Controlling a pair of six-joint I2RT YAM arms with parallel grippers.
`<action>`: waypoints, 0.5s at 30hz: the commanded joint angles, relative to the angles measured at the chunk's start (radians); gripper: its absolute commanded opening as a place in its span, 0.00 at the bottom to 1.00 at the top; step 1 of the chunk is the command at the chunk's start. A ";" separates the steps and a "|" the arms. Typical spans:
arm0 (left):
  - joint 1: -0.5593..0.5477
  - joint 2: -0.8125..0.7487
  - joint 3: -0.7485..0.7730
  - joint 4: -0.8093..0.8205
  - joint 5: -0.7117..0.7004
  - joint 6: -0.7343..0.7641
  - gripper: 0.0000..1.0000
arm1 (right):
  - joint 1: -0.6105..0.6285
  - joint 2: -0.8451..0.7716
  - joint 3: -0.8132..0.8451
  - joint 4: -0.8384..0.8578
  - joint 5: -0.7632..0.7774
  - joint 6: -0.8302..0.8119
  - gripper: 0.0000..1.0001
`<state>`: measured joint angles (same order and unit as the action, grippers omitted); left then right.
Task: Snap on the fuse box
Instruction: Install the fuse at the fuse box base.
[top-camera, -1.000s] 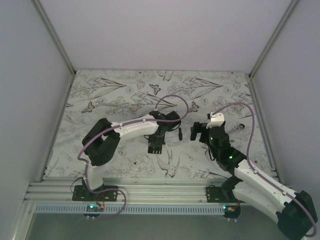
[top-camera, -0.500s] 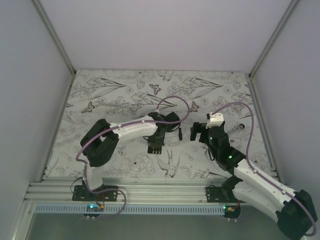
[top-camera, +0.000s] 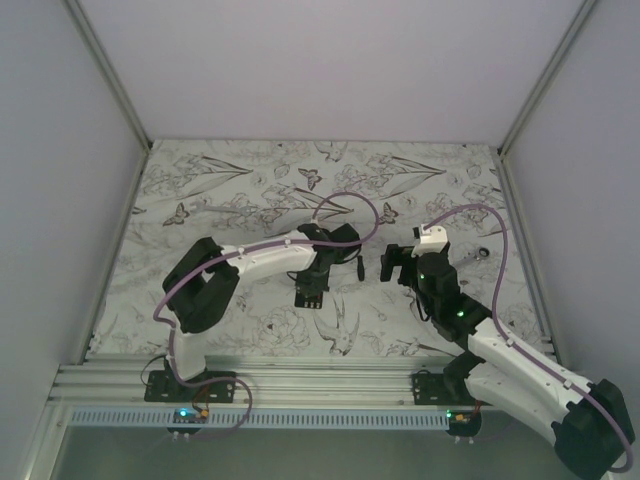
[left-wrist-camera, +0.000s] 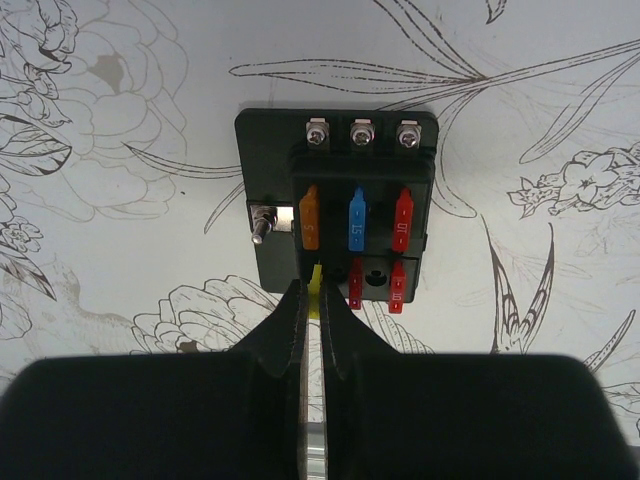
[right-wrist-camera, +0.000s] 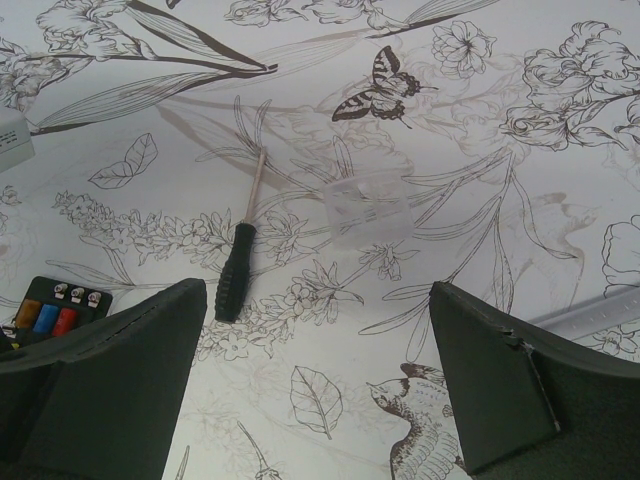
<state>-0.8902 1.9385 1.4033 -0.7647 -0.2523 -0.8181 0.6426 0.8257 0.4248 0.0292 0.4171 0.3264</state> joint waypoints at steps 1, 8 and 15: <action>0.013 0.102 -0.061 -0.048 0.056 -0.056 0.00 | -0.007 -0.006 0.015 0.011 0.006 0.010 0.99; 0.050 0.085 -0.050 -0.047 0.060 -0.029 0.00 | -0.007 -0.004 0.017 0.011 0.001 0.011 0.99; 0.019 0.126 -0.037 -0.047 0.069 -0.022 0.00 | -0.007 -0.001 0.017 0.012 0.003 0.009 0.99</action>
<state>-0.8516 1.9526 1.4258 -0.7895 -0.1959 -0.8375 0.6426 0.8257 0.4248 0.0296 0.4133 0.3264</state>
